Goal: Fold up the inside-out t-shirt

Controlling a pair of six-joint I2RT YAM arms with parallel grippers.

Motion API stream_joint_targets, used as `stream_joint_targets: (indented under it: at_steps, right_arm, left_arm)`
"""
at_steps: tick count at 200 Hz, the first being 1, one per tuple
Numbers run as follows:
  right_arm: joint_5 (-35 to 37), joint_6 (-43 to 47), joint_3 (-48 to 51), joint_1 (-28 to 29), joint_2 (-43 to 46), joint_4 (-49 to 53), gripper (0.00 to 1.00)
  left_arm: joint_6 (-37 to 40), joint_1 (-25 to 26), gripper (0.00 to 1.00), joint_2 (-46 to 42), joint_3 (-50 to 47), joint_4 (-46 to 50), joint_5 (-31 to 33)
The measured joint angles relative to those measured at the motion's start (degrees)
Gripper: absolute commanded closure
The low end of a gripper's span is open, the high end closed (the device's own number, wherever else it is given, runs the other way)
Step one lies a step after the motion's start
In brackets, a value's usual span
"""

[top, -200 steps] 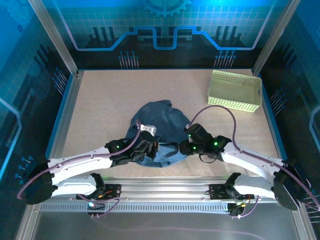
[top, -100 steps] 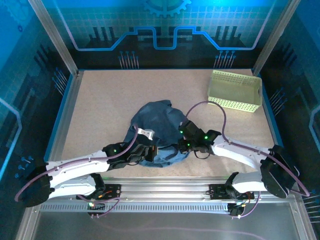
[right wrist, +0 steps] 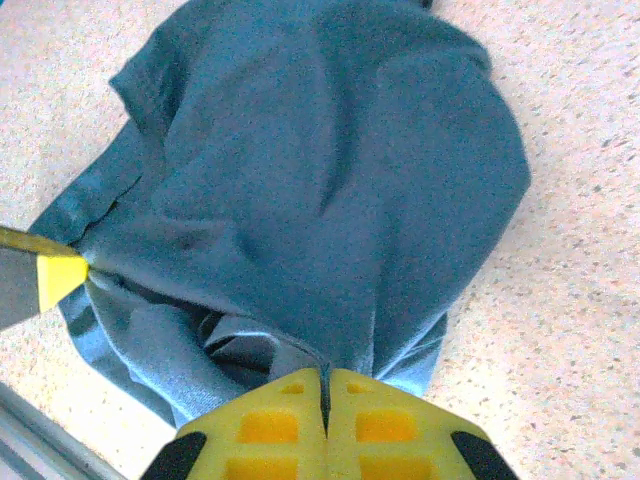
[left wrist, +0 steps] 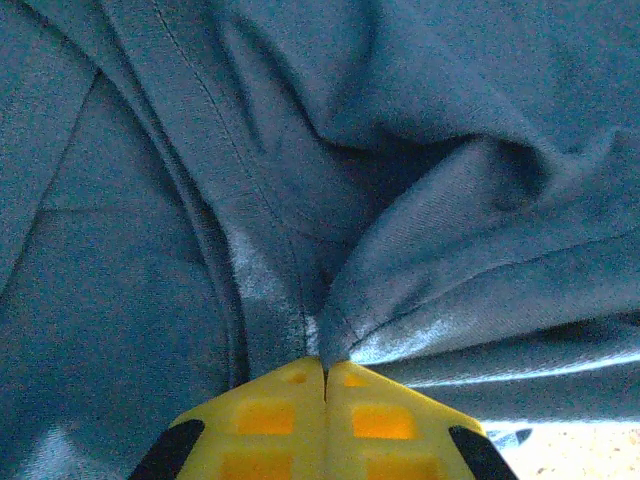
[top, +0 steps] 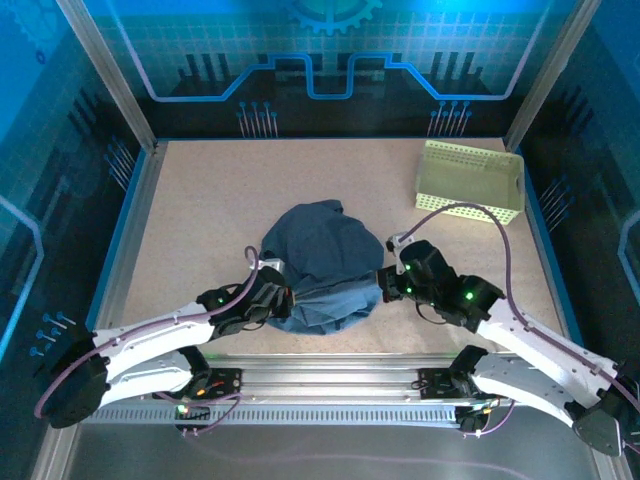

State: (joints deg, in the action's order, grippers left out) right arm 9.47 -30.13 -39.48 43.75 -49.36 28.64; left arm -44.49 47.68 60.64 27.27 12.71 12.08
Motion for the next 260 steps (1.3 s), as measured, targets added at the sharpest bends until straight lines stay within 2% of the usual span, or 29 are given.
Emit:
stream_joint_targets:
  at_steps: [18,50,57,71,80,91,108,149,175,195,230,242,260]
  right_arm:
    - [-0.98,-0.57,3.91,-0.07,1.29,-1.03,1.0]
    - [-2.32,-4.31,10.12,-0.07,1.73,-2.84,1.0]
    - [-2.54,-5.44,11.37,-0.07,0.94,-3.17,0.93]
    - [-2.99,-7.45,13.4,0.13,-1.64,-3.43,0.69]
    - [-2.89,-7.87,13.86,0.55,-3.34,-2.47,0.6]
    - [-2.32,-8.39,13.66,1.51,-4.48,-1.44,0.53]
    - [-0.42,-7.61,10.64,2.62,-5.11,2.36,0.51]
    - [3.43,-3.32,-1.7,3.06,-11.96,4.92,0.52]
    - [3.19,-0.92,-2.67,4.26,-17.49,3.67,0.53]
    - [1.53,0.24,-2.67,4.96,-20.22,2.45,0.53]
    - [-0.83,1.4,-2.62,5.11,-24.5,-1.03,0.63]
    - [-0.98,1.64,-2.62,5.11,-25.81,-1.66,0.67]
    - [-0.9,1.97,-2.64,5.11,-27.08,-2.12,0.78]
  left_arm:
    - [-0.04,-0.59,0.94,1.66,0.33,0.98,0.02]
    - [1.38,-0.81,0.73,5.38,4.24,5.42,-0.26]
    - [1.79,-0.59,0.67,5.95,5.81,7.02,-0.17]
    - [2.71,0.72,0.59,6.6,9.88,10.75,1.25]
    - [2.95,2.45,0.56,6.93,13.0,13.22,2.89]
    - [3.98,4.81,0.55,7.63,17.07,15.72,4.55]
    - [4.15,7.85,0.53,9.55,22.97,18.21,6.6]
    - [3.41,13.6,0.46,17.9,29.4,19.98,8.61]
    - [1.01,14.27,0.44,23.52,29.51,19.47,7.5]
    - [-0.76,14.27,0.43,24.63,28.35,17.81,7.06]
    - [-3.28,14.27,0.45,24.65,25.27,15.45,6.97]
    - [-3.72,14.27,0.49,24.65,24.35,14.88,6.97]
    - [-4.55,14.27,0.56,24.65,22.67,13.7,6.73]
